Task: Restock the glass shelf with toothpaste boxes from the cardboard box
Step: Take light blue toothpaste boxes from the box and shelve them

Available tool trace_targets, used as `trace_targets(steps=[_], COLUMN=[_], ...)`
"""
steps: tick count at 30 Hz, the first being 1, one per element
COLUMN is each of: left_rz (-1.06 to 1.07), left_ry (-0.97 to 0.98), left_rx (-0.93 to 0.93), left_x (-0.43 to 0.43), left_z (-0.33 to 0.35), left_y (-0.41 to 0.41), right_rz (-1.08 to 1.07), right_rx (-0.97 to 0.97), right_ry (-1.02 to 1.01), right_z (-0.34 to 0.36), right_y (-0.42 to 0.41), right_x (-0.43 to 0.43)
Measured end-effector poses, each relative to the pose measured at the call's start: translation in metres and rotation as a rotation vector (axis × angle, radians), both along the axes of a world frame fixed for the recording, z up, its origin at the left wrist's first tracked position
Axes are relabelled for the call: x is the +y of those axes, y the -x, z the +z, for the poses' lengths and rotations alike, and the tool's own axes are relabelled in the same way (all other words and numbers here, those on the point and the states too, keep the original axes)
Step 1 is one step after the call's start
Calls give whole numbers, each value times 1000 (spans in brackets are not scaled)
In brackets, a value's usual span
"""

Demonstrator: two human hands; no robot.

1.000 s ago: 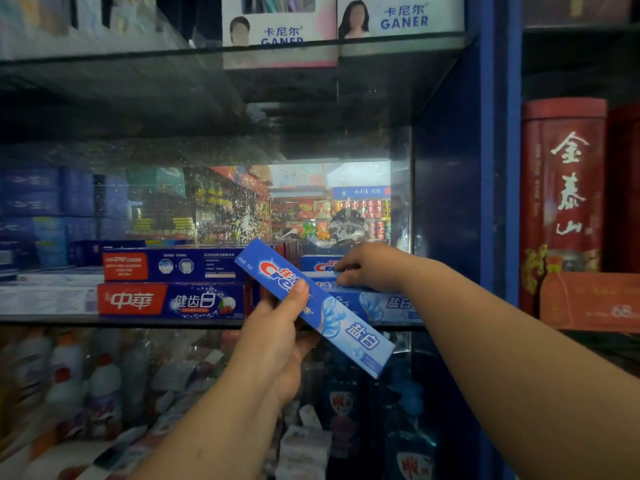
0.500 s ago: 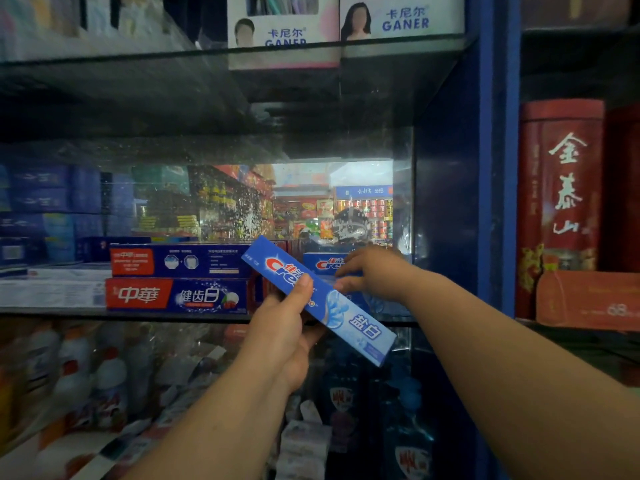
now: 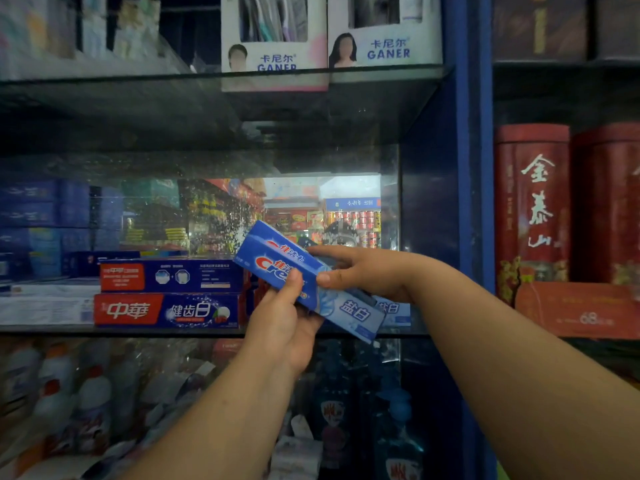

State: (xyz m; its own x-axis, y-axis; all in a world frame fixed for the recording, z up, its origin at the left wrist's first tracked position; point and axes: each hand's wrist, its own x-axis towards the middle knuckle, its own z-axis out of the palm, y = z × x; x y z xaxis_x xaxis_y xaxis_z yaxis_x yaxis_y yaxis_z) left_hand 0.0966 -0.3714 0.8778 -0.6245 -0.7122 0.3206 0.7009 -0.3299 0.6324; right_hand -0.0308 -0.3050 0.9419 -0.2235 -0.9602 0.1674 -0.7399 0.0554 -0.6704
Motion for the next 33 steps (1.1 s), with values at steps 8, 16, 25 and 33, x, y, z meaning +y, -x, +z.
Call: trace_targets(steps=[8,16,25,33], left_rz=[-52,-12,-9,-15], left_ry=[-89,-121,-198,-206], left_rx=[99,95,50,39], left_x=[3,-5,-5,-8], left_z=[-3,-28,-40,-44], left_y=[-7,-27,-29,-25], right_rz=[-186,-400,-508,-591], right_rx=[-57,475,498,728], right_ry=[272,127,108,-36], right_z=[3,22,-5,-11], right_y=[17,8,17,19], right_x=[-2,7,-13,-20])
